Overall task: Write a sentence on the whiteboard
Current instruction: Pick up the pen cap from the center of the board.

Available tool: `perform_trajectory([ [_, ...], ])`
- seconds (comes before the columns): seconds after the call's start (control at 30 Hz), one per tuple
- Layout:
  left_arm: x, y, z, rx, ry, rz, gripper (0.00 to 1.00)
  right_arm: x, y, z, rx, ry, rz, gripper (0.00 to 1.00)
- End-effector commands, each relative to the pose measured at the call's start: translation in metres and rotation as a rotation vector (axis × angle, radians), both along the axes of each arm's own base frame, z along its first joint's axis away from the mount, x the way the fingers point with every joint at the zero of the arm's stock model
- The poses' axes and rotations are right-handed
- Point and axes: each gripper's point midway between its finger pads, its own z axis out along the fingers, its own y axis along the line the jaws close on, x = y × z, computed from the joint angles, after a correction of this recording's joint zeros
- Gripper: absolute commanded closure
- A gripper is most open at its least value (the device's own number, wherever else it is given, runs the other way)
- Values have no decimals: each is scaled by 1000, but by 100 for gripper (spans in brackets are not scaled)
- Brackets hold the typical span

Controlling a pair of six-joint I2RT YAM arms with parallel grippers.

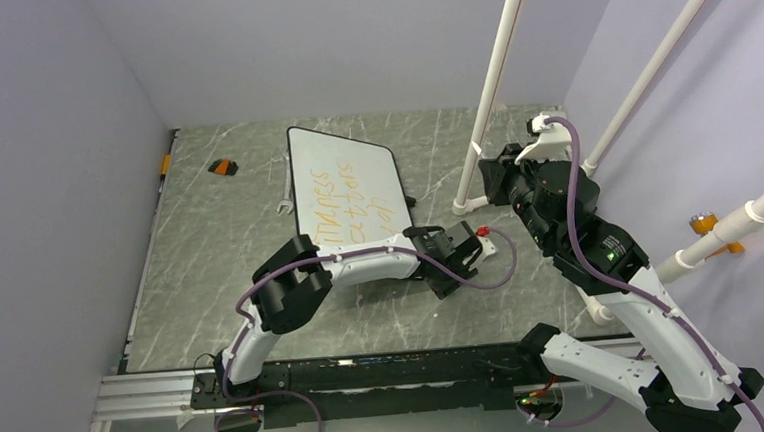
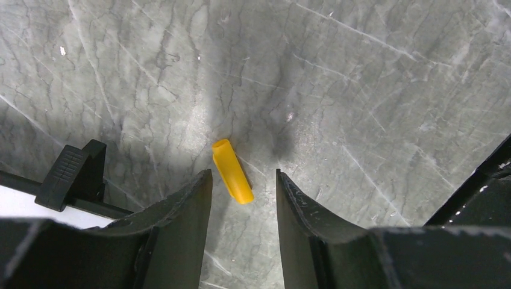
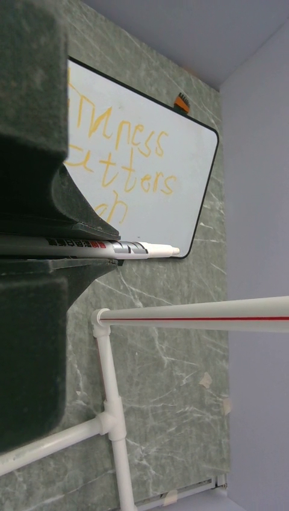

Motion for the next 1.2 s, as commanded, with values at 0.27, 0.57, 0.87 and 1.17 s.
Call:
perform_trajectory([
  [0.27, 4, 4, -12, 61, 7, 47, 53, -4, 1, 16, 21, -41, 26, 100],
  [0.57, 2, 13, -17, 101, 14, 52, 59, -3, 3, 14, 19, -38, 31, 100],
  [0.87, -3, 19, -27, 111, 31, 32, 89, -1, 5, 11, 13, -32, 34, 100],
  [1.17, -19, -7, 20, -97, 37, -81, 100, -2, 3, 14, 21, -36, 31, 100],
])
